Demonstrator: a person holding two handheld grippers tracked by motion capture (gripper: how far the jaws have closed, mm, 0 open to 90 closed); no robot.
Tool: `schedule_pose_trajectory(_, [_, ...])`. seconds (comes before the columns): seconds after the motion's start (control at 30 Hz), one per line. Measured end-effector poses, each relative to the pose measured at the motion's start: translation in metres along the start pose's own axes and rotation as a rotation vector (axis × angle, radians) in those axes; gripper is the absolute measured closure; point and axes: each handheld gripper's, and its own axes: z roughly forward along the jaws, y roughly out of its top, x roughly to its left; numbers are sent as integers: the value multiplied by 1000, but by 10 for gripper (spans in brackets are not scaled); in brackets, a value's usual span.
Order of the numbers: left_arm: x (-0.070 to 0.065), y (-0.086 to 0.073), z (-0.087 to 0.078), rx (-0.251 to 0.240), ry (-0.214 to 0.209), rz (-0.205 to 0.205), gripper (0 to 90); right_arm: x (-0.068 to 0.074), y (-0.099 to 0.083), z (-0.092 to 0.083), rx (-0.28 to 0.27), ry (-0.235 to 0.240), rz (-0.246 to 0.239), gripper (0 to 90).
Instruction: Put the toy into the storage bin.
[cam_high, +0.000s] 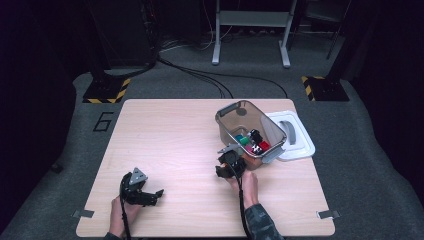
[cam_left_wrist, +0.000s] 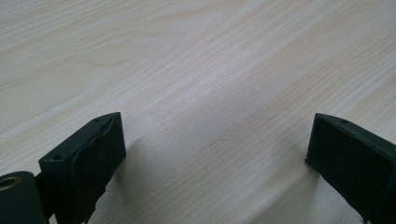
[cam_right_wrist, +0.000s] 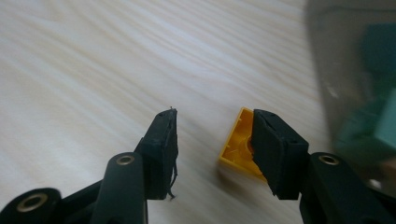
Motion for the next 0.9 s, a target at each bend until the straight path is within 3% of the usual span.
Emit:
schedule_pose_trajectory(0.07, [0, 0, 0, -3, -1, 1, 42, 4, 1, 0, 1, 18, -16, 482])
schedule_pose_trajectory(0.1, [0, 0, 0, -5, 2, 1, 42, 8, 1, -2, -10, 2, -25, 421])
schedule_pose_trajectory(0.13, [0, 0, 0, -5, 2, 1, 41, 8, 1, -2, -10, 2, -25, 421])
schedule_pose_trajectory(0.17, [0, 0, 0, -5, -1, -4, 41, 9, 2, -4, -16, -28, -20, 342])
schedule_pose_trajectory(0.33, [0, 0, 0, -6, 3, 0, 42, 5, 1, -3, -7, -75, 4, 248])
schedule_pose_trajectory(0.57, [0, 0, 1, -7, 3, -2, 41, 0, -2, 6, 36, -95, 30, 383])
schedule_pose_trajectory(0.73, [0, 0, 0, 3, -5, 1, 41, -2, -2, 9, 39, -90, 47, 500])
schedule_pose_trajectory(0.9, [0, 0, 0, 3, -5, 2, 41, -4, -3, 10, 39, -77, 49, 555])
